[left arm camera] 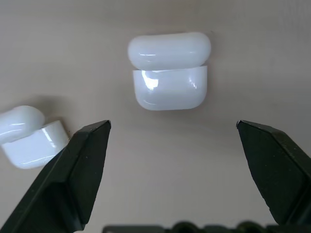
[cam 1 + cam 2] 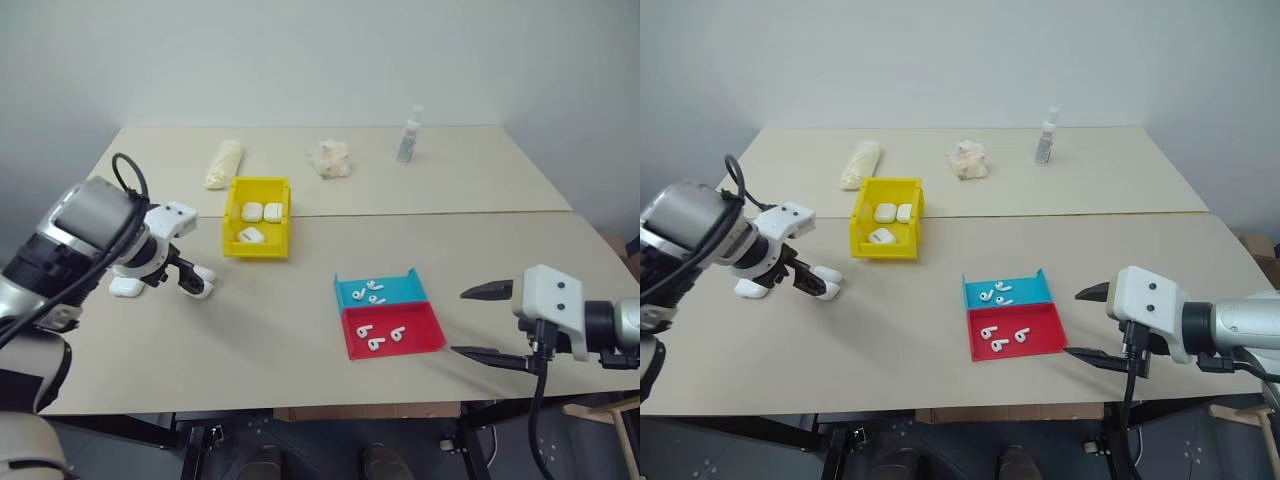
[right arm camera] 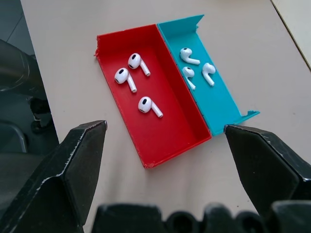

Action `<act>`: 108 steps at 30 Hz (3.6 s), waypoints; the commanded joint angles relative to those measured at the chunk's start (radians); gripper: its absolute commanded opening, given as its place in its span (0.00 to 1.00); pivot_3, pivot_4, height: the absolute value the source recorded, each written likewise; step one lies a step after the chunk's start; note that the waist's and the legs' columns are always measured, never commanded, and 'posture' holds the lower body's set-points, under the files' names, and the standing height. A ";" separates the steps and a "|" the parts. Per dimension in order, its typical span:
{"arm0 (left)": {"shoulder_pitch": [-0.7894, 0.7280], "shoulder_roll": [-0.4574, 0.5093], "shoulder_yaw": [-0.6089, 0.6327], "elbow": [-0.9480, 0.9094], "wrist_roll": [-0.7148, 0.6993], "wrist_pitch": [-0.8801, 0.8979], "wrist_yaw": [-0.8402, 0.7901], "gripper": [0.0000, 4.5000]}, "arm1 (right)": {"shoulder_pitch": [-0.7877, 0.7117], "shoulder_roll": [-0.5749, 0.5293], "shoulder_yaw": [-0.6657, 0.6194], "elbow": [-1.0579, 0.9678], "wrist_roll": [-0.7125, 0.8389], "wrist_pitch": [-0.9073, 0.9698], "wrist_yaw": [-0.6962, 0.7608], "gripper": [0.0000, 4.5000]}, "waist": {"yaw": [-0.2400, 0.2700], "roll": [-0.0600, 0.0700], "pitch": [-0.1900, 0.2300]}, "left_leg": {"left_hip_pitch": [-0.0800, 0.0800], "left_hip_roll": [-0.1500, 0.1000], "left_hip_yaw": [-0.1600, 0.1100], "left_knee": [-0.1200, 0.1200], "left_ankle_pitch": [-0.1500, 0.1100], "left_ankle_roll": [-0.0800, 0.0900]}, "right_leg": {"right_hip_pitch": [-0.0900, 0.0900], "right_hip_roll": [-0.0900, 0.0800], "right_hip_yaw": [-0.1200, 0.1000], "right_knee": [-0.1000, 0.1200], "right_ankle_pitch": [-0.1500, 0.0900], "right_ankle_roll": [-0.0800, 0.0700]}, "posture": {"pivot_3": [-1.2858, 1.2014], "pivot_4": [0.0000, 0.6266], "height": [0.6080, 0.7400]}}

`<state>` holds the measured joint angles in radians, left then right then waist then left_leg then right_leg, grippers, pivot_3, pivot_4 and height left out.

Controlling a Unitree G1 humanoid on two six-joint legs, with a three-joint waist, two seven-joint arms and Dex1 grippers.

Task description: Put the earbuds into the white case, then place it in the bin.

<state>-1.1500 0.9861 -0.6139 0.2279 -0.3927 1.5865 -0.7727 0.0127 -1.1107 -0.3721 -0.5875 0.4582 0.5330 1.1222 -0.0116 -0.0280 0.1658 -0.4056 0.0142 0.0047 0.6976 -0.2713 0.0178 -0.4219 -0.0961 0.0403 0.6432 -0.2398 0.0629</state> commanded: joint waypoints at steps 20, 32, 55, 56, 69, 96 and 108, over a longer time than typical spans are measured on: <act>-0.136 -0.214 -0.100 0.502 0.252 -0.292 -0.216 1.00 | 0.111 0.003 -0.126 -0.078 0.029 0.059 -0.033 0.99 | 0.001 0.000 0.000 | -0.001 0.000 0.001 0.001 0.000 0.000 | 0.000 0.000 -0.001 0.000 0.000 0.000 | 0.52 0.24 1.00; -0.111 -0.249 -0.090 0.526 0.318 -0.247 -0.227 1.00 | 0.120 0.009 -0.103 -0.096 0.019 0.079 -0.082 0.99 | 0.000 0.000 0.000 | -0.001 0.000 0.000 0.001 0.000 0.000 | 0.000 0.000 -0.001 0.000 0.000 0.000 | 0.52 0.24 1.00; -0.085 -0.272 -0.063 0.544 0.349 -0.241 -0.197 0.62 | 0.126 0.007 -0.071 -0.099 -0.010 0.078 -0.128 1.00 | 0.000 0.000 0.000 | 0.000 0.000 0.000 0.002 0.000 0.000 | 0.001 0.000 -0.001 0.001 0.000 0.000 | 0.52 0.24 1.00; -0.085 -0.269 -0.060 0.532 0.348 -0.244 -0.199 0.62 | 0.125 0.007 -0.072 -0.099 -0.009 0.077 -0.127 1.00 | 0.000 0.000 0.000 | 0.000 0.000 0.000 0.002 0.000 0.000 | 0.001 0.000 -0.001 0.002 0.000 0.000 | 0.52 0.24 1.00; 0.202 -0.004 0.340 -0.252 0.160 -0.404 -0.267 0.62 | 0.016 -0.096 -0.125 -0.082 0.049 0.095 -0.021 1.00 | -0.004 0.000 0.000 | 0.000 0.001 -0.003 0.001 0.000 0.000 | -0.002 -0.001 0.002 0.002 0.000 0.000 | 0.52 0.24 1.00; 0.890 -0.595 0.630 -0.332 0.020 -1.756 -0.289 0.62 | -0.834 0.079 0.881 0.378 -0.516 -0.483 0.409 0.96 | -0.003 0.003 -0.002 | 0.001 0.000 0.004 0.001 0.000 0.000 | -0.001 -0.002 0.000 -0.002 0.000 0.000 | 0.52 0.24 1.00; 0.942 -0.574 0.595 -0.449 0.060 -1.676 -0.171 0.62 | -0.867 0.235 0.948 0.518 -0.658 -0.632 0.409 0.69 | -0.001 0.003 -0.002 | 0.002 0.000 -0.002 0.001 0.000 0.000 | 0.000 -0.002 0.000 0.002 0.000 0.000 | 0.52 0.24 1.00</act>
<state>-0.2130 0.3991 -0.0131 -0.1585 -0.3356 -0.1134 -0.9701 -0.8398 -0.8877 0.5758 -0.0811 -0.1755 -0.0632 1.5308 -0.0125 -0.0253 0.1642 -0.4036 0.0146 0.0027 0.6988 -0.2713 0.0176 -0.4222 -0.0982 0.0404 0.6446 -0.2394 0.0625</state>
